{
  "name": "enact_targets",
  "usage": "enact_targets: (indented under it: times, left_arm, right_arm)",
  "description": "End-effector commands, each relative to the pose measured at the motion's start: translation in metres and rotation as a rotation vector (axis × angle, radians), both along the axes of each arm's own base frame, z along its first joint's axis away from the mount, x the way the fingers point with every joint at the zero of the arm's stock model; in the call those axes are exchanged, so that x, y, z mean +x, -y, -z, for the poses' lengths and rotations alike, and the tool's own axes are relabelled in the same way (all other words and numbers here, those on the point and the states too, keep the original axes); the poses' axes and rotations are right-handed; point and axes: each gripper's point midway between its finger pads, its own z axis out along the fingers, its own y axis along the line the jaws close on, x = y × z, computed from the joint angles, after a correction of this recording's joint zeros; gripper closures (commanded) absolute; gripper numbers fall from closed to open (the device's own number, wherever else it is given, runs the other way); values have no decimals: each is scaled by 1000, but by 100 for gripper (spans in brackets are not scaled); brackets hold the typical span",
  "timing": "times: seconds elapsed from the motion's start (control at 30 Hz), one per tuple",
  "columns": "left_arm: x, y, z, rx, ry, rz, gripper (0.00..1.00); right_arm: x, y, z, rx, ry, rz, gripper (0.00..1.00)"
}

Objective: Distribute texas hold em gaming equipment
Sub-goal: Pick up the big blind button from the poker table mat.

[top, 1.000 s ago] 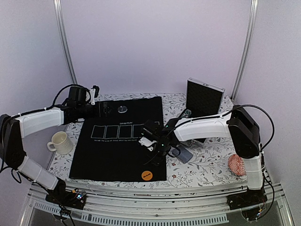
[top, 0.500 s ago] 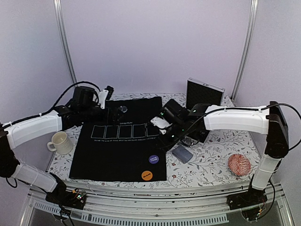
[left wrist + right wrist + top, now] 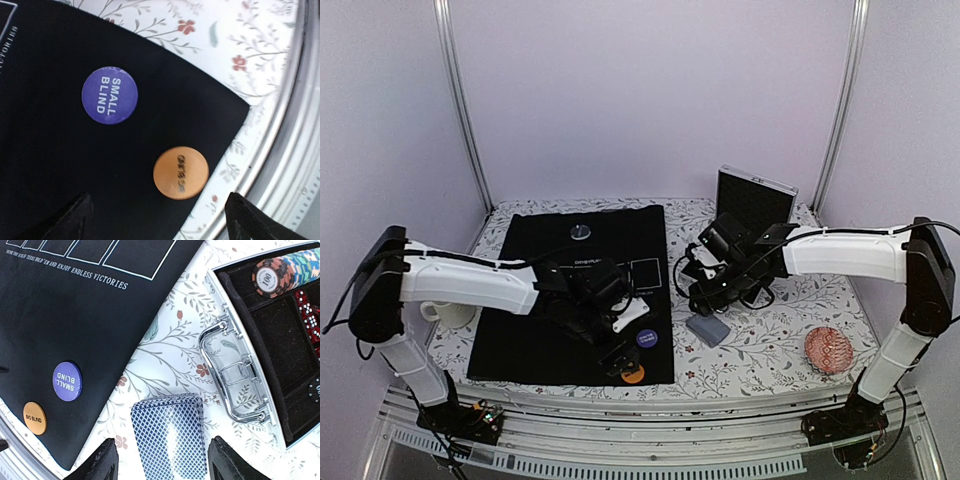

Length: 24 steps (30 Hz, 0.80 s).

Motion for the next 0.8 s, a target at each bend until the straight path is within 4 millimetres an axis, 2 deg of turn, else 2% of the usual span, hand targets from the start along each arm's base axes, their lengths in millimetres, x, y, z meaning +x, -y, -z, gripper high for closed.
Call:
enact_targets:
  times: [0.0, 0.07, 0.27, 0.37, 0.57, 0.77]
  left_arm:
    - [2, 11, 12, 58, 5, 13, 7]
    - [-2, 15, 19, 77, 6, 25, 7]
    - [-32, 23, 41, 134, 35, 190, 7]
    - [-30, 20, 48, 155, 37, 188, 12]
    - [-12, 17, 57, 226, 110, 153, 19]
    - [-14, 18, 64, 217, 63, 166, 27]
  right_arm:
    - [1, 1, 0, 26, 6, 27, 36]
    - [-1, 1, 4, 25, 0, 24, 36]
    - [-4, -1, 11, 28, -16, 14, 36]
    - [-6, -3, 14, 32, -29, 3, 36]
    - [-8, -6, 15, 48, -37, -15, 36]
    - [-8, -6, 18, 40, -41, -25, 36]
